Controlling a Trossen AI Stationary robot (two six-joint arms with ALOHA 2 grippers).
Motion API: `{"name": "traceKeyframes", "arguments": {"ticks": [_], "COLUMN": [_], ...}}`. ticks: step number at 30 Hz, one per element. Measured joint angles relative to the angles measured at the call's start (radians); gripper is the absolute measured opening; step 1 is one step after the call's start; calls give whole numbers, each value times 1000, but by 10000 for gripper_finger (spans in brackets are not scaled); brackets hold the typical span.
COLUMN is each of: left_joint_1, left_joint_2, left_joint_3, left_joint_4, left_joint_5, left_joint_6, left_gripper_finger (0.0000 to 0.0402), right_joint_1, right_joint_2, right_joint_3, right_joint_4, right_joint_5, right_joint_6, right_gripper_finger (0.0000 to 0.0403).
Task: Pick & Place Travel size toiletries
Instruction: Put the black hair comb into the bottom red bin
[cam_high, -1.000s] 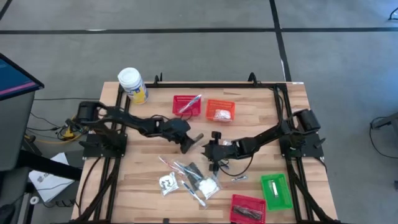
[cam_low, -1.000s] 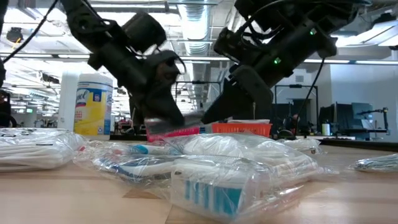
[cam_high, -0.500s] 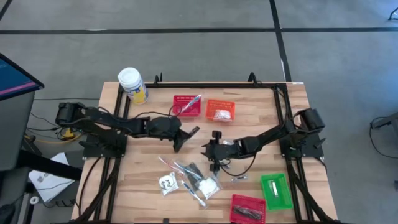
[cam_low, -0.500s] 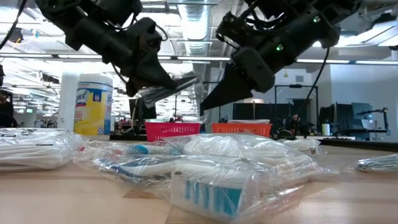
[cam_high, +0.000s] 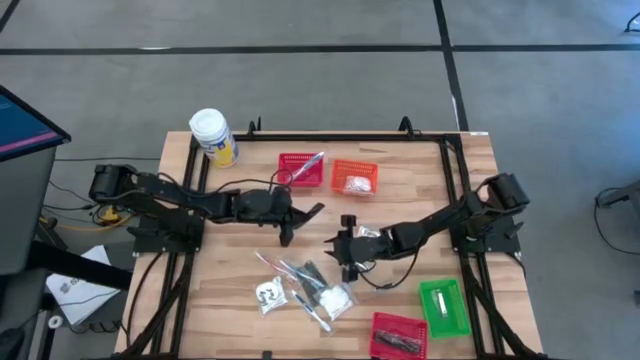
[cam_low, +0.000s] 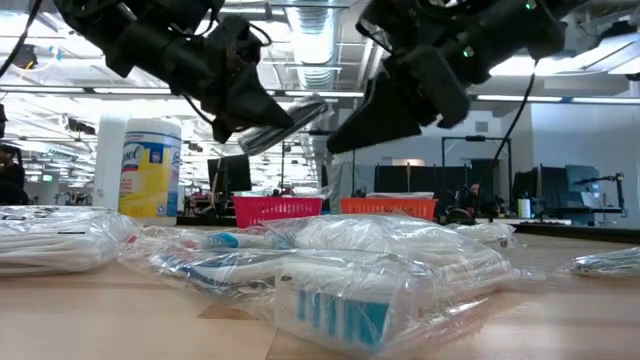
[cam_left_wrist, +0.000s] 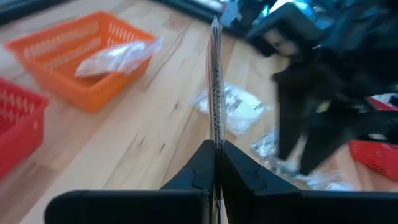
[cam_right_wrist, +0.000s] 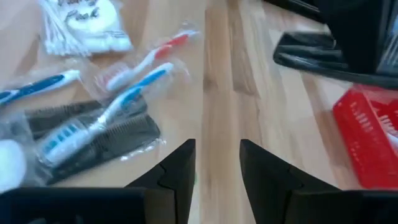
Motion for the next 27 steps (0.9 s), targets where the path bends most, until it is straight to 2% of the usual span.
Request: {"name": "traceKeyframes", "arguments": {"ticks": [13, 27], "left_joint_1": [-74, -113], "left_joint_2": [0, 0], "left_joint_3": [0, 1], "left_joint_4": [148, 229], "left_joint_5": [1, 8], "left_joint_6": [128, 182], "left_gripper_finger": [6, 6], "right_joint_1": [-14, 13], "right_joint_2": [-4, -115], "right_joint_3": [2, 1], "right_joint_4": [13, 32], "right_joint_5": [4, 2], "right_joint_6": [12, 2], "right_gripper_finger": [119, 119]}}
